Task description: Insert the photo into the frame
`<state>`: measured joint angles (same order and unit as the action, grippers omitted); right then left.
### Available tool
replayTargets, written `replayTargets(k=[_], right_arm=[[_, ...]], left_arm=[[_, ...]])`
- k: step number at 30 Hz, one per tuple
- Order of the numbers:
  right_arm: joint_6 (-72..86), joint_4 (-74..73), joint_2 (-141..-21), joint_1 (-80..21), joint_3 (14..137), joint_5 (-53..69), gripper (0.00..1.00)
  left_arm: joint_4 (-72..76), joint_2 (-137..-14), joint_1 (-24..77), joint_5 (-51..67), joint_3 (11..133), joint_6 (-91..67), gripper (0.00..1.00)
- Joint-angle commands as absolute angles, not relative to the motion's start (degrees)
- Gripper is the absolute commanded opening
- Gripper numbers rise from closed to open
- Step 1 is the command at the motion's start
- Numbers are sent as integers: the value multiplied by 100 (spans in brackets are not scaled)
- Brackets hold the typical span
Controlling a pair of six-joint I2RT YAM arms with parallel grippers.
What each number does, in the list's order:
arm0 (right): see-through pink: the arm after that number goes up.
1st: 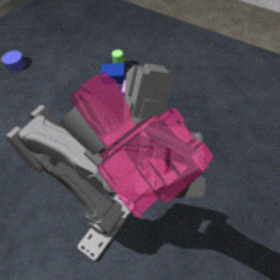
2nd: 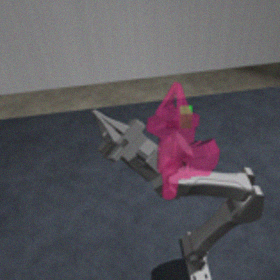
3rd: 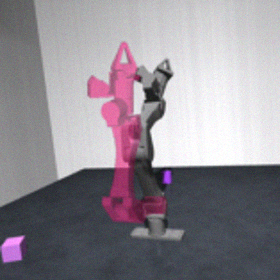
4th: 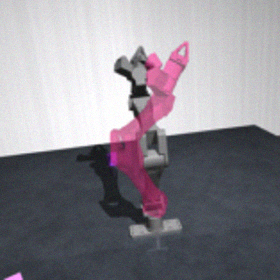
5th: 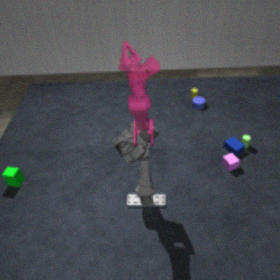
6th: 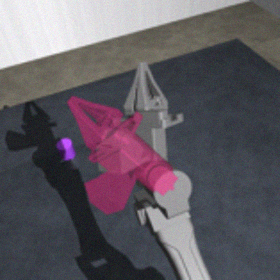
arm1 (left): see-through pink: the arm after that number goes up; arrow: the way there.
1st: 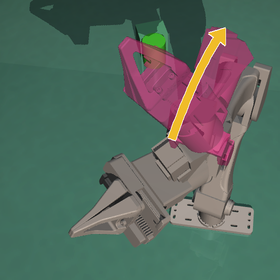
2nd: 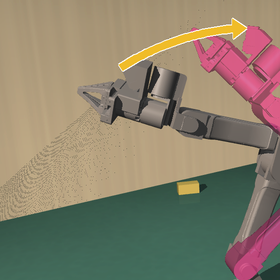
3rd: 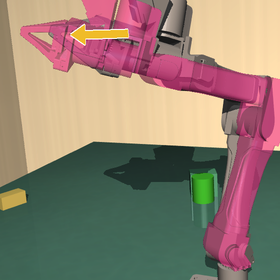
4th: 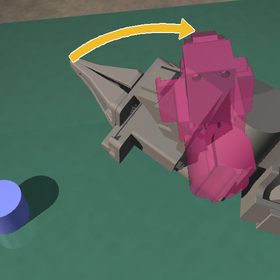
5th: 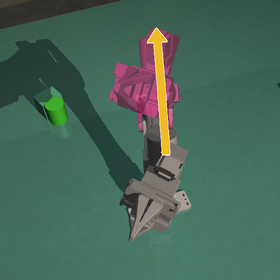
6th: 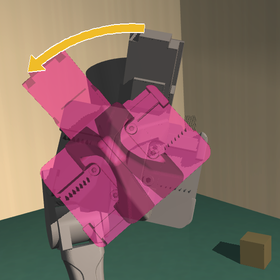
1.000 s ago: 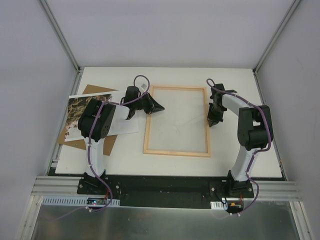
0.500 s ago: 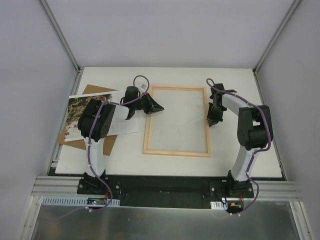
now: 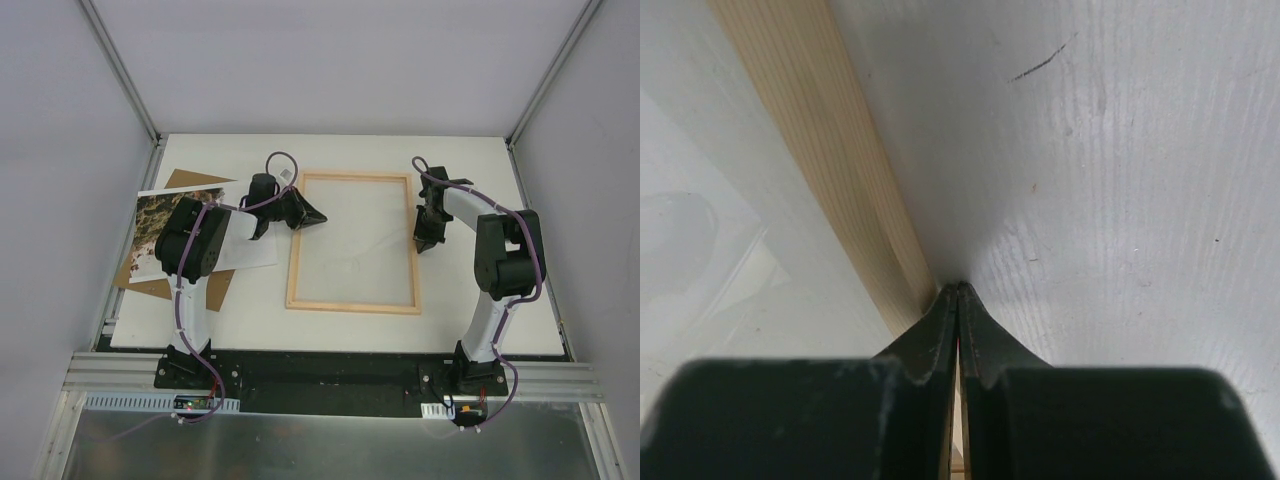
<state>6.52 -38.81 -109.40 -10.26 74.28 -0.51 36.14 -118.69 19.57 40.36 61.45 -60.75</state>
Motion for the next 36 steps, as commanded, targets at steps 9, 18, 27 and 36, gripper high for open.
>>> replayTargets(k=[9, 18, 27, 36], right_arm=[[703, -3946, -10986, -1178, 7638, 360, 2], [694, -3946, -10986, -1178, 7646, 343, 2], [686, -3938, -10934, -1169, 7638, 334, 2], [677, -3955, -10916, -1160, 7647, 334, 2]], left_arm=[[3604, -11558, 1969, 4359, 6082, -5845, 16], [3375, -11487, 1960, 4342, 6126, -5713, 27], [3024, -11452, 1960, 4368, 6258, -5555, 34], [2575, -11356, 1960, 4272, 6354, -5317, 42]])
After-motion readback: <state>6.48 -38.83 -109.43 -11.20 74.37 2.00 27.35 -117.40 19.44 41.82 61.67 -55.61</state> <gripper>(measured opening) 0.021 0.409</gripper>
